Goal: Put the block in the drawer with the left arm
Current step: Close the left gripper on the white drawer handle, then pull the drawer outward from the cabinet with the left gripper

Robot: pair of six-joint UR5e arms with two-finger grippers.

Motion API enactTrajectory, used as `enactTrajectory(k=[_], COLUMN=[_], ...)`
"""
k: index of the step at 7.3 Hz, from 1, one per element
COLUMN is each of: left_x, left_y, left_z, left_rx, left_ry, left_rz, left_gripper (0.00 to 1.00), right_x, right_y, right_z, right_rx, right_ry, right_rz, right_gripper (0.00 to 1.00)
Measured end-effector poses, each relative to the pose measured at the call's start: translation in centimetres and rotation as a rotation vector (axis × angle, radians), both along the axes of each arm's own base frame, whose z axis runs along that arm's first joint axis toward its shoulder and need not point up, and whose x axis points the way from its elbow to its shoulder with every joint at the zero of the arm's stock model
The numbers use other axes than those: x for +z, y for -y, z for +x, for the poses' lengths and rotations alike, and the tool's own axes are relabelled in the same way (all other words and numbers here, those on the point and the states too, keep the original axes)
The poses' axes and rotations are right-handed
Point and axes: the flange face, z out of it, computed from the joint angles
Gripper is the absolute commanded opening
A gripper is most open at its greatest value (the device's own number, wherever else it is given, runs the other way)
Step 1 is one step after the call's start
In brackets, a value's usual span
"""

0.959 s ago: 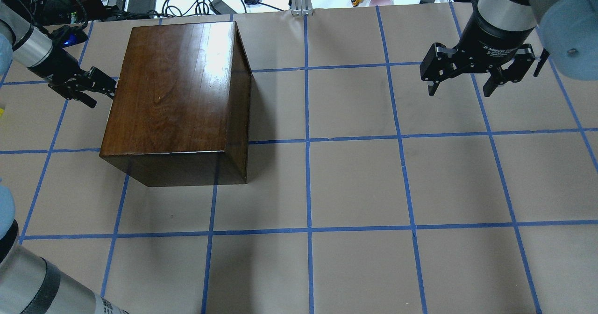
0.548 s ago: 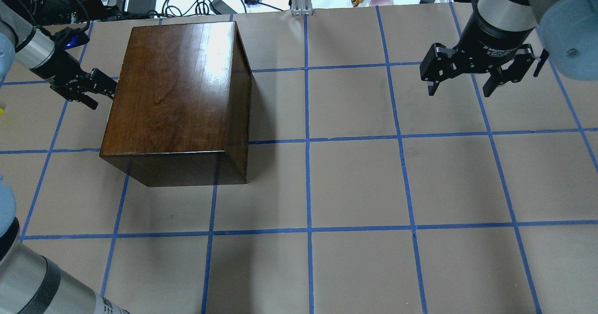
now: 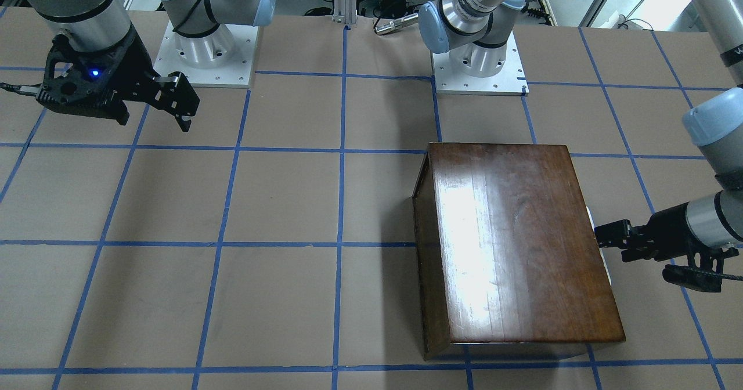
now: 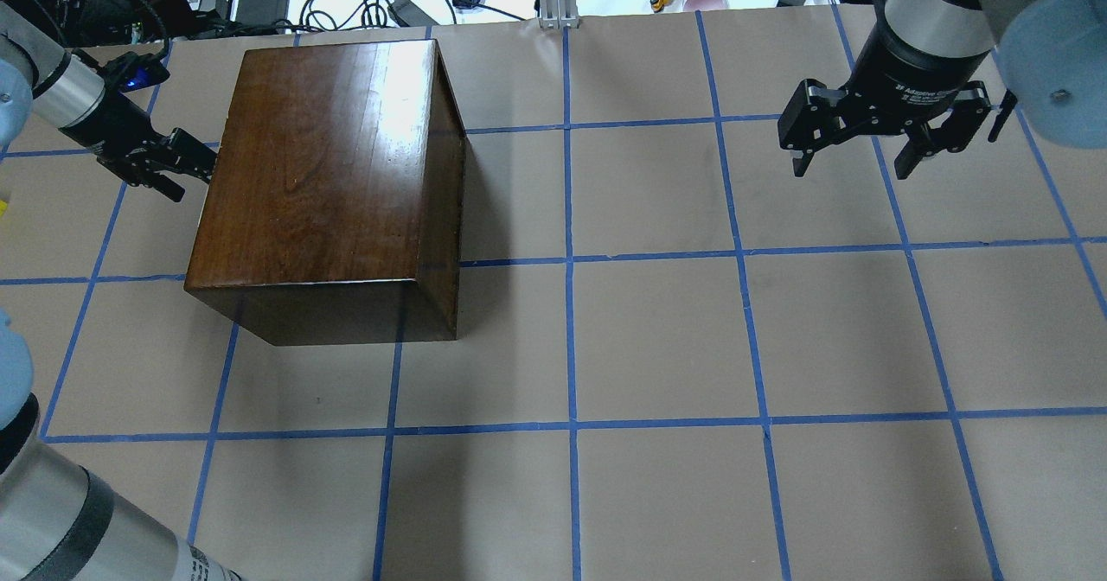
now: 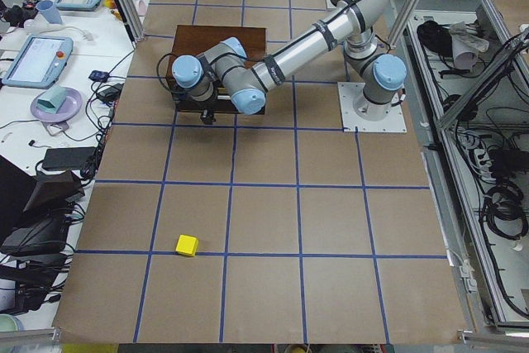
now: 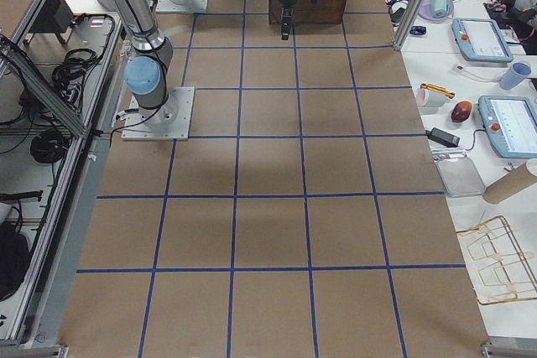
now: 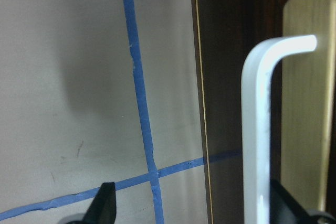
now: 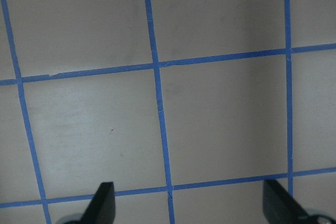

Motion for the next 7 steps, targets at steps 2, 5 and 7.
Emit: enactTrajectory(k=[2,5,7], left_x=[-0.1,-0.3,0.0], left_y=[-0.2,-0.4,-0.3], left_z=[0.9,2.1,2.7], left_rx=[-0.004,0.004,-0.005], left_ry=[-0.011,-0.022,-0.018], left_rz=[-0.007,-0.012,-0.023], left_gripper=[1.00,1.00,1.00], right_x=[0.0,0.0,0.0], right_y=[0.0,0.0,0.0], right_z=[0.0,0.0,0.0], right_rx=[0.001,0.001,0.001], right_ry=[0.000,0.000,0.000], right_rz=[0.000,0.000,0.000], right_gripper=[1.00,1.00,1.00])
